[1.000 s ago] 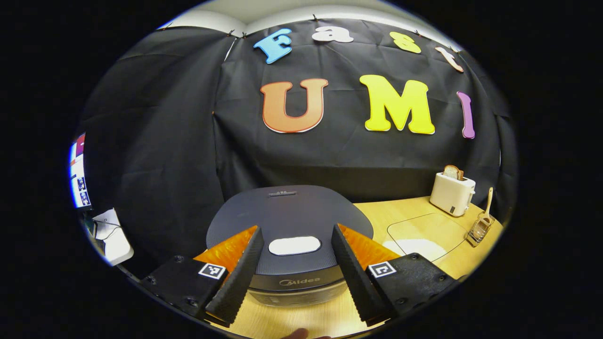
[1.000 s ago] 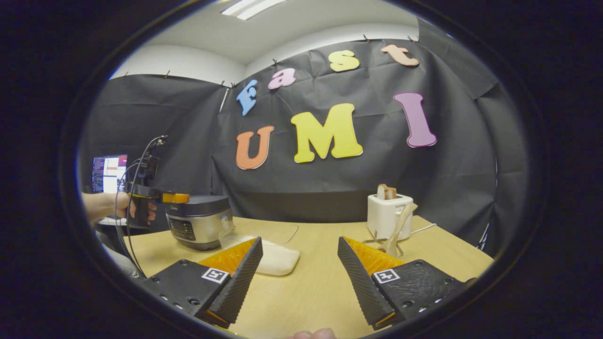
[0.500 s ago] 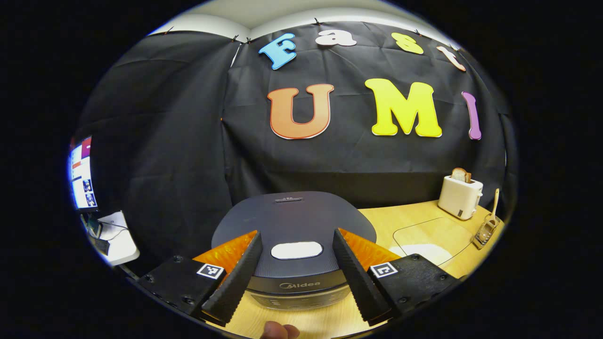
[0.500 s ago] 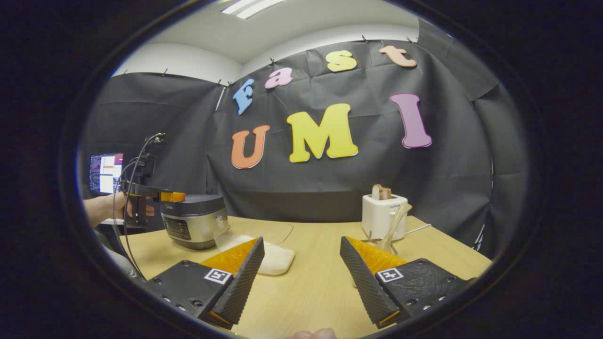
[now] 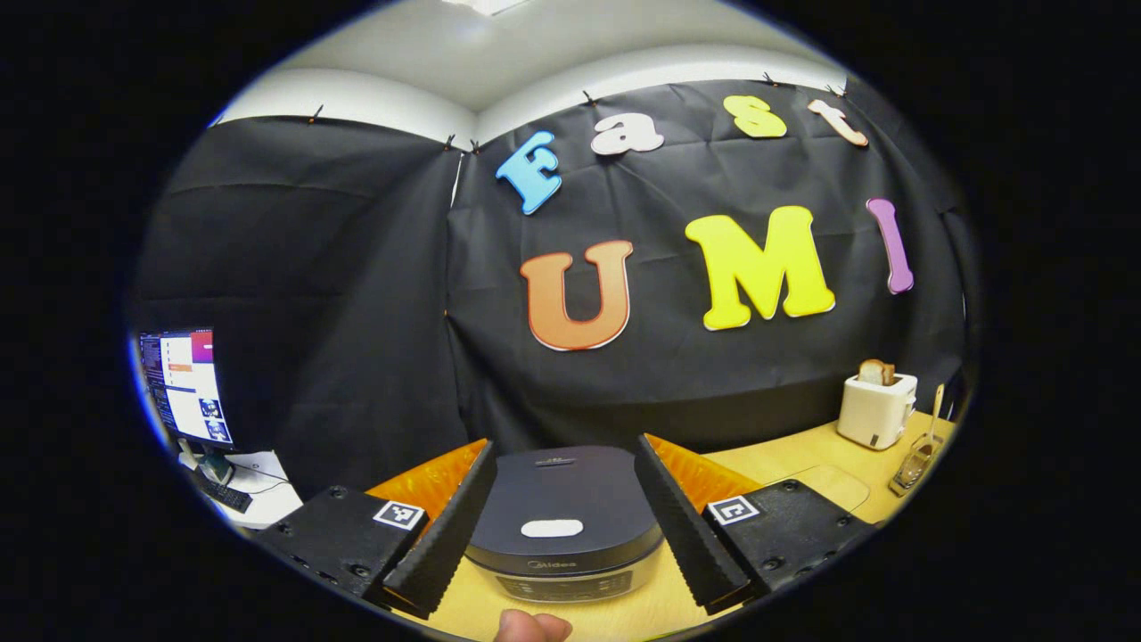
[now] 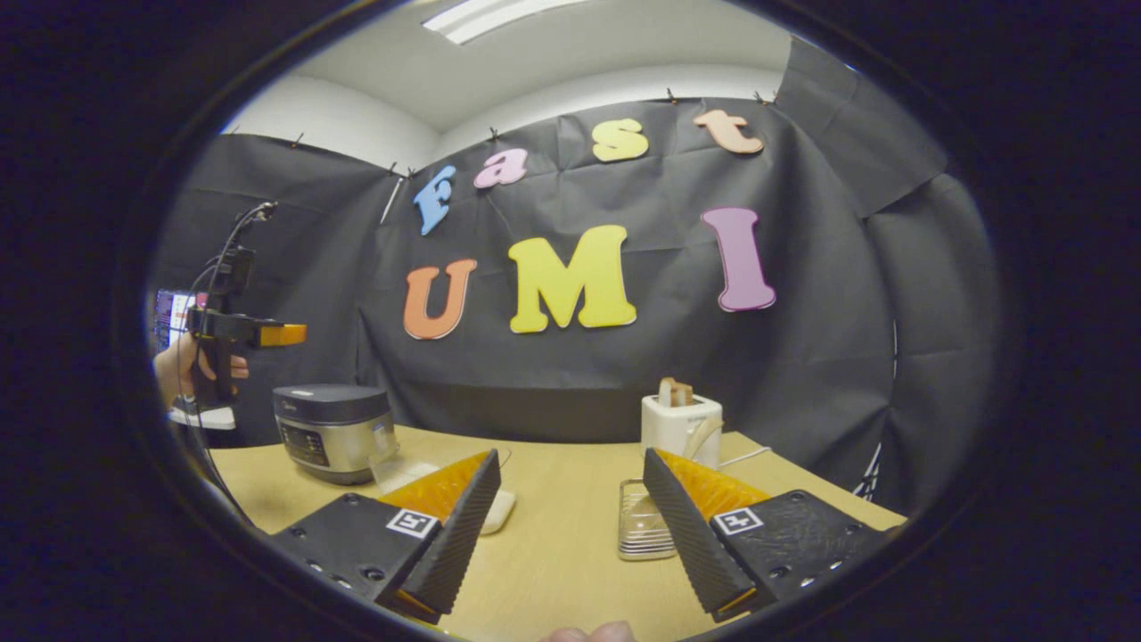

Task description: Close the left gripper, press the button to open the rice cooker; take a wooden spoon from the chopstick holder with the right hand, scoop a spoonful of rice and pour it into the rice cooker, then put the wooden spoon back into the chopstick holder.

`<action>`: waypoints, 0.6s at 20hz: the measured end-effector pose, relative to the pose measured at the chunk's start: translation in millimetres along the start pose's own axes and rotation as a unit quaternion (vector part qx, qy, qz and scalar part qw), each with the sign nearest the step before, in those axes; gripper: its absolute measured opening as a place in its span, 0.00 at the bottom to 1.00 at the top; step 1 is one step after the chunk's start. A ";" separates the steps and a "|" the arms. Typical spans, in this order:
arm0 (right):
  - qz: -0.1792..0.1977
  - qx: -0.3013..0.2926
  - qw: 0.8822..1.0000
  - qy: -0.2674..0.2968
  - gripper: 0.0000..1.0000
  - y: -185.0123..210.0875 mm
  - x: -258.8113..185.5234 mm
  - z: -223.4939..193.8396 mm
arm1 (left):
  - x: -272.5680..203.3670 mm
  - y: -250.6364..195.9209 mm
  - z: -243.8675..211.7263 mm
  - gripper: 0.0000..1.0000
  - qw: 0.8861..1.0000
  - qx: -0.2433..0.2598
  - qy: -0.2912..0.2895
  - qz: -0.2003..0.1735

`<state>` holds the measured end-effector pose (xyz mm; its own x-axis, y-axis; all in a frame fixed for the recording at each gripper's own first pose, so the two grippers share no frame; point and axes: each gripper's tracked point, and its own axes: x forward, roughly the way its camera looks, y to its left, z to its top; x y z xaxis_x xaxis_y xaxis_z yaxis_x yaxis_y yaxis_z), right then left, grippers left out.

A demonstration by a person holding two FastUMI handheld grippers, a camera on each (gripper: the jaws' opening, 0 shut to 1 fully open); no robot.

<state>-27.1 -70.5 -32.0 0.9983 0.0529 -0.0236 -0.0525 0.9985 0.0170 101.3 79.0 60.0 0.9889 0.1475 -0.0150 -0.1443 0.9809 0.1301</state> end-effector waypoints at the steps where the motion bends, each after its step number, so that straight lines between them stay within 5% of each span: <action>1: -0.004 -0.002 1.000 -0.006 0.96 -1.8 -1.1 7.8 | -11.3 -13.0 10.5 0.99 1.000 -0.005 -0.012 -0.008; 7: -0.020 -0.008 0.999 -0.038 0.96 4.4 -10.0 46.7 | -95.8 -82.3 41.8 0.94 0.996 -0.010 -0.072 -0.046; 12: -0.022 -0.015 0.998 -0.058 0.96 19.0 -27.8 61.2 | -145.5 -125.6 11.7 0.99 0.997 -0.020 -0.043 -0.069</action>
<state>-54.3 -53.9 30.2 0.9957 0.0081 0.0920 -0.0072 0.9999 -0.0104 -24.1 -67.1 57.4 0.9984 0.0018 0.0557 -0.0070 0.9957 0.0927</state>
